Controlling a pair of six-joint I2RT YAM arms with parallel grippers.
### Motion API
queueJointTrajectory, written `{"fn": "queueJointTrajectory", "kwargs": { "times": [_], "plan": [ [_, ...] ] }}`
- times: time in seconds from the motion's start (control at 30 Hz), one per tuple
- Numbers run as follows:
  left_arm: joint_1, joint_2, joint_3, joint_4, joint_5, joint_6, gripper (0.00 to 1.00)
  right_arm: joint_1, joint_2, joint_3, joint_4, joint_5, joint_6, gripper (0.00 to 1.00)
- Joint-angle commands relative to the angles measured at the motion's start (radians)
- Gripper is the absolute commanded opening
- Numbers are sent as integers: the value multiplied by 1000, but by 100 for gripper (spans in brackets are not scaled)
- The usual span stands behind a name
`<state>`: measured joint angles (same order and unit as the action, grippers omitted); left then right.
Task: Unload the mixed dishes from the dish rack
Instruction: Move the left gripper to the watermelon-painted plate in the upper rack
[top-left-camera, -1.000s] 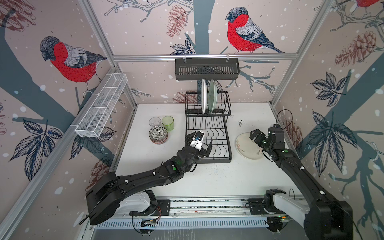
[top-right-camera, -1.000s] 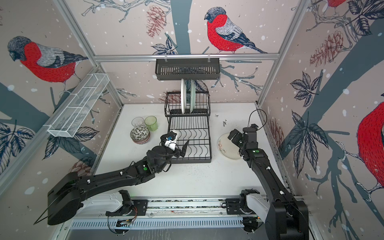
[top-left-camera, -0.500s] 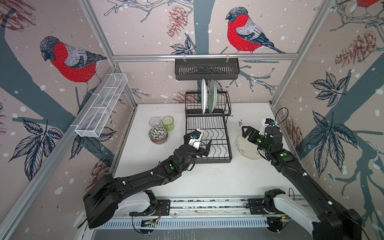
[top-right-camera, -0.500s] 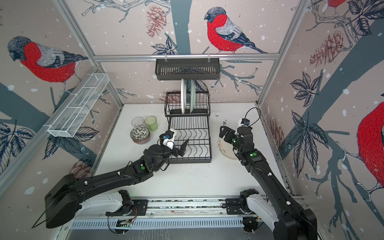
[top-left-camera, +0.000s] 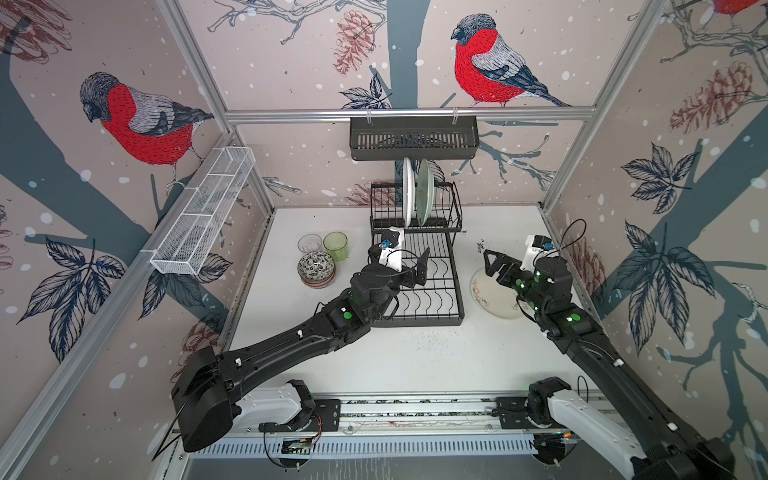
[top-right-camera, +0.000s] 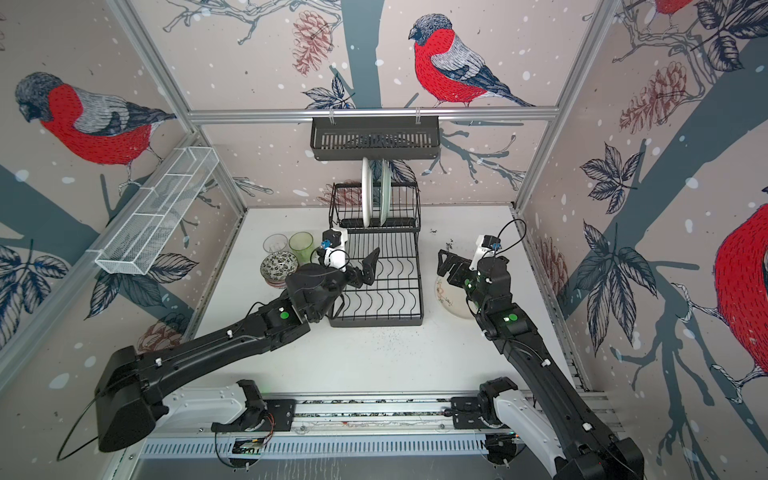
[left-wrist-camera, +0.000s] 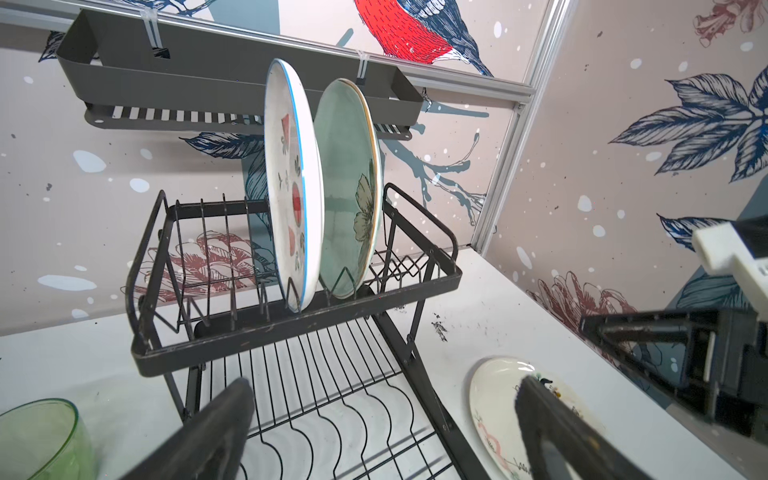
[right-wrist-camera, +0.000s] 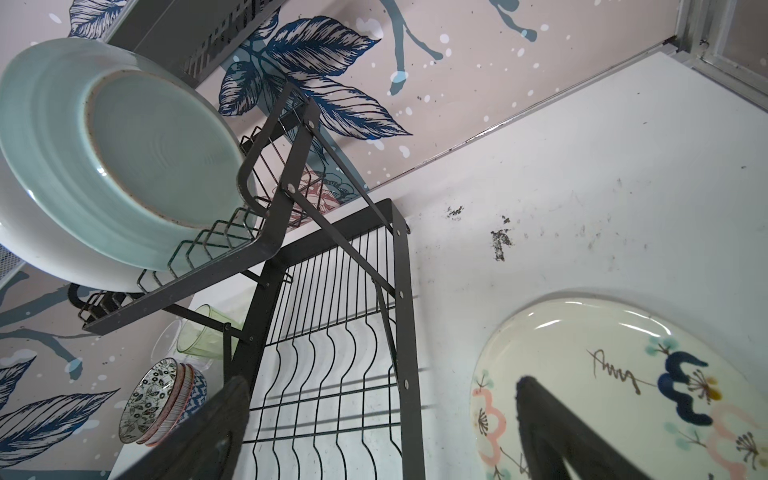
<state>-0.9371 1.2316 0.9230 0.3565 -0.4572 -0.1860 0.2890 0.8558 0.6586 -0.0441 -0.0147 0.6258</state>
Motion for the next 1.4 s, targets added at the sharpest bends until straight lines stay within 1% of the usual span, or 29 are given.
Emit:
{"fn": "queueJointTrajectory", "kwargs": {
  "times": [0.0,0.07,0.27,0.37,0.47,0.53,0.73,0.8,1.0,1.13,1.33,1.37],
  "plan": [
    [6,36,67,-73,-34,-24,98,2,-10,-15,27,10,-8,99],
    [20,66,116,-97,-38,-37,98,2,-19,-25,29,15,-5,100],
    [117,147,204,-140,36,-97,96,1,-49,-42,12,27,-7,100],
    [164,176,234,-144,70,-112,90,1,-60,-47,-4,45,-6,99],
    [211,200,250,-126,148,-125,86,2,-67,-55,-10,53,-6,99],
    [226,217,266,-118,172,-120,81,2,-70,-59,-10,55,-6,100],
    [238,277,327,-120,209,-75,79,2,-70,-63,-10,60,-12,100],
    [241,296,343,-116,211,-65,77,2,-70,-63,-11,72,-9,100],
    [245,355,409,-152,160,-29,70,2,-68,-65,-14,81,-7,99],
    [245,377,434,-149,124,-6,63,2,-67,-65,-18,89,-4,99],
    [249,419,473,-147,88,38,61,2,-62,-65,-16,86,-1,100],
    [250,429,483,-152,86,42,57,2,-62,-65,-14,86,0,100]
  ]
}}
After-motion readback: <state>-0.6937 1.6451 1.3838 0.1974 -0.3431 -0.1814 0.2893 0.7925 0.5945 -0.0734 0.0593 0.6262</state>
